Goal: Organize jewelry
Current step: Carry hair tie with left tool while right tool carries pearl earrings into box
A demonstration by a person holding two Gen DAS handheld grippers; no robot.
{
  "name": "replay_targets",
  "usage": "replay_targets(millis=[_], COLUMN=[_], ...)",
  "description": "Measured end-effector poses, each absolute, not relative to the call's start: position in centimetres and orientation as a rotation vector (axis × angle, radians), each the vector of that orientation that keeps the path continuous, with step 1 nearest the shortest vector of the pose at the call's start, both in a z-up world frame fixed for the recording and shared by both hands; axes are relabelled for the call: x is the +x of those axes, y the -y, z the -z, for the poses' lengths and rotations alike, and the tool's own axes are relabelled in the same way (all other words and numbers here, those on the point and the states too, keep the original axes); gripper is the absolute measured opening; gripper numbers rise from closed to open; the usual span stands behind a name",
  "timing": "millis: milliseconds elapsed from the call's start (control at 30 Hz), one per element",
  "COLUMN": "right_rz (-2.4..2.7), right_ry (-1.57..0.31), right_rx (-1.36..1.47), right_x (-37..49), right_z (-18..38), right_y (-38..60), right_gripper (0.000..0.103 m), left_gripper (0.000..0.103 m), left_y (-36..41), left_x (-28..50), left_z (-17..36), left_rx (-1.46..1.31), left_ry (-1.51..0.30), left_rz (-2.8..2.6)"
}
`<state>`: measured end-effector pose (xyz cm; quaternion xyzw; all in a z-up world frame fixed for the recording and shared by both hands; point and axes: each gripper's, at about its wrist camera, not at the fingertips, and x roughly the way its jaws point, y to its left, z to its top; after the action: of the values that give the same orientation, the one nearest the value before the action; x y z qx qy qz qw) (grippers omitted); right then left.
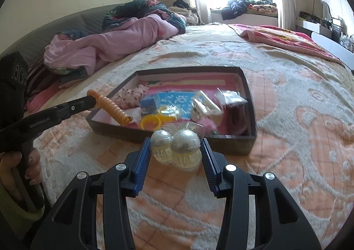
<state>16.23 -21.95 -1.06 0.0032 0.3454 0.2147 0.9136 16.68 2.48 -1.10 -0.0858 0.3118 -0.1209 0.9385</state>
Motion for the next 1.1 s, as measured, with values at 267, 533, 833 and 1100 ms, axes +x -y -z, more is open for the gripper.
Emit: replay_targets(millis=[267,533,833,1100], right_rz=[-0.452,-0.432,-0.43,-0.46], right_ry=[-0.681,-0.676,-0.688,-0.719], right_rx=[-0.004,-0.013,-0.04,-0.079], right_x=[18.5,20.7,22.8,24.2], right_z=[0.2,0.3,0.7,1.5], right_y=[20.9,20.8,19.9,17.5], right_gripper=[0.043,0.043,0.043,0.043], left_gripper=[0.006,0.006,0.006,0.006], left_y=[-4.3,-5.2,-5.4,-5.3], left_x=[18.2,20.2,22.3,23.6], left_z=[1.1,1.5,2.5,3.6], left_rx=[-0.196,-0.231,-0.243,-0.23], left_ry=[-0.624,-0.624,-0.643,-0.67], left_rz=[0.18,0.144,0.122,0.107])
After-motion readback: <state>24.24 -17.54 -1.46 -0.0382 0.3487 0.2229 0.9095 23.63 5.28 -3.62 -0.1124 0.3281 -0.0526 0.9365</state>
